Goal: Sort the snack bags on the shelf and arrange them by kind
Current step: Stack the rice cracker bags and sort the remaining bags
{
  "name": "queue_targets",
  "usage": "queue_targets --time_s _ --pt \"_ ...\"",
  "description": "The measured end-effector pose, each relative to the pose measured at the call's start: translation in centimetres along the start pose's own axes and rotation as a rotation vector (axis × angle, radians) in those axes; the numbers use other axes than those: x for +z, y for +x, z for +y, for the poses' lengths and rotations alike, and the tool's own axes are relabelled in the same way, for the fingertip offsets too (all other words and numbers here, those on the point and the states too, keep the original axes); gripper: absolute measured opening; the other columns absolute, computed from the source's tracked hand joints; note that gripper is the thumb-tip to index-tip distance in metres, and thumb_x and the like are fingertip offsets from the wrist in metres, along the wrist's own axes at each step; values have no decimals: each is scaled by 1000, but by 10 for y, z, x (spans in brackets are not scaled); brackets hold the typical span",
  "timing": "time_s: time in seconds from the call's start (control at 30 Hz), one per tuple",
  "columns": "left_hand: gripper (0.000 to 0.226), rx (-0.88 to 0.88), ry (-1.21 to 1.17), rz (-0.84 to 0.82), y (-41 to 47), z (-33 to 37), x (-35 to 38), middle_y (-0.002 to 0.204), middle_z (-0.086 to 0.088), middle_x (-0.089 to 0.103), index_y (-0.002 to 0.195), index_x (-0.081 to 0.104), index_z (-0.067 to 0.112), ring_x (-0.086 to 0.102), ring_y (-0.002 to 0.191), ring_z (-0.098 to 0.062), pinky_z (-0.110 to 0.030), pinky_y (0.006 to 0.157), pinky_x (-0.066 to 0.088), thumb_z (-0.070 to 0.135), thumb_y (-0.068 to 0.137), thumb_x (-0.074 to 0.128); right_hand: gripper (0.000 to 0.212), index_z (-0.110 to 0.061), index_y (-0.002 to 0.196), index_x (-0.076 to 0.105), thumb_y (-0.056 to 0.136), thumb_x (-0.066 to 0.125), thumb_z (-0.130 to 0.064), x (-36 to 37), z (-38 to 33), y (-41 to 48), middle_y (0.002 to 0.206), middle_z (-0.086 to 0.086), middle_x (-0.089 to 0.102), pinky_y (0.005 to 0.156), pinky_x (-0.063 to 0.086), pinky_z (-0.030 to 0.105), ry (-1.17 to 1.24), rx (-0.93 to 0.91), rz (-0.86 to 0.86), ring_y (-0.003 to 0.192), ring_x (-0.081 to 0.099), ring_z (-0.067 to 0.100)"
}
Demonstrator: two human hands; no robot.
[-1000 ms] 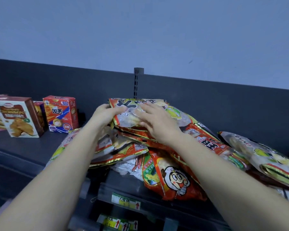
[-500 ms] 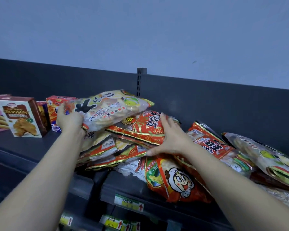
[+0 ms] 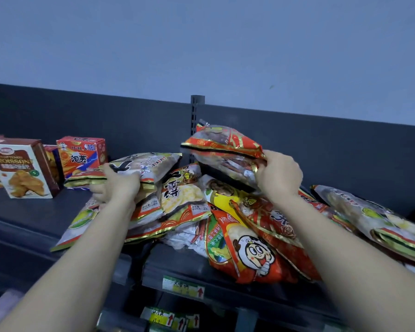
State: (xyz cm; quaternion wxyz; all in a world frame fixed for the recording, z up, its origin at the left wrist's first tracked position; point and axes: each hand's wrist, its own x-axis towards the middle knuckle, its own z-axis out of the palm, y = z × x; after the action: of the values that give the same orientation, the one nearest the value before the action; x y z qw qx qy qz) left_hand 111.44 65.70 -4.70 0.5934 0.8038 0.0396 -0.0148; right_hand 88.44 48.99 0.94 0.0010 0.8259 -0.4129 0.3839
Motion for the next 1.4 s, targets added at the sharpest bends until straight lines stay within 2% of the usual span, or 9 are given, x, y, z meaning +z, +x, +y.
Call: queue_targets --time_s 0.13,0.27,0.53,0.6,0.7,0.8,0.93,1.13,1.4 --pt "97 77 110 26 -8 1 7 157 -26 -14 153 -4 34 -6 147 -38 -50 118 4 38 86 67 48 -29 131 60 87 59 -8 -7 23 -4 138 -2 56 78 50 39 -127 -146 55 121 52 30" --pt "100 111 127 31 -12 2 10 155 -30 -19 154 -7 21 -11 147 -39 -46 120 -3 34 87 67 52 -33 133 56 87 55 -9 -1 47 -14 137 -3 54 84 47 39 -344 -88 -139 123 49 28" --pt "74 501 275 167 -32 -15 7 157 -29 -9 147 32 5 -12 146 -41 -53 116 -7 46 90 55 80 -17 149 29 79 67 -28 6 32 -24 157 17 23 116 15 51 -448 -270 -144 148 14 32" --pt "53 710 347 143 -42 -13 14 160 -22 6 135 52 13 -6 148 -37 -53 116 -8 42 90 56 67 -13 135 51 71 69 -19 10 23 -34 145 19 43 112 29 50 -215 -570 -43 138 35 36" --pt "34 964 394 67 -64 -9 23 148 -16 39 118 66 16 15 144 -36 -49 117 1 32 88 64 26 -11 97 67 74 62 -23 13 10 -52 96 7 65 73 50 36 37 -815 -19 93 60 29" --pt "17 1223 358 6 -92 -16 29 105 -12 63 94 71 8 50 111 -37 -51 95 43 14 81 63 40 -19 93 61 84 55 -57 17 6 -65 92 0 65 67 48 33 -77 -675 -441 90 62 25" --pt "13 1166 453 -271 -125 -44 32 90 -4 68 91 71 12 60 89 -27 -34 70 47 16 88 58 72 -20 106 54 67 60 -79 24 13 -78 111 5 60 83 46 38 -372 -542 -727 113 52 27" --pt "19 1314 500 -223 -134 -64 44 87 -7 64 96 73 6 59 84 -29 -40 70 52 3 77 70 18 -17 83 53 81 67 -28 29 10 -88 88 2 53 66 44 30 -341 -391 -689 89 58 25" --pt "20 1348 764 -162 -138 -49 64 94 6 70 89 75 19 54 104 -21 -37 89 31 24 87 56 17 -16 70 52 82 61 -22 5 47 -56 72 -1 53 54 36 27 -174 -125 -500 72 55 27"
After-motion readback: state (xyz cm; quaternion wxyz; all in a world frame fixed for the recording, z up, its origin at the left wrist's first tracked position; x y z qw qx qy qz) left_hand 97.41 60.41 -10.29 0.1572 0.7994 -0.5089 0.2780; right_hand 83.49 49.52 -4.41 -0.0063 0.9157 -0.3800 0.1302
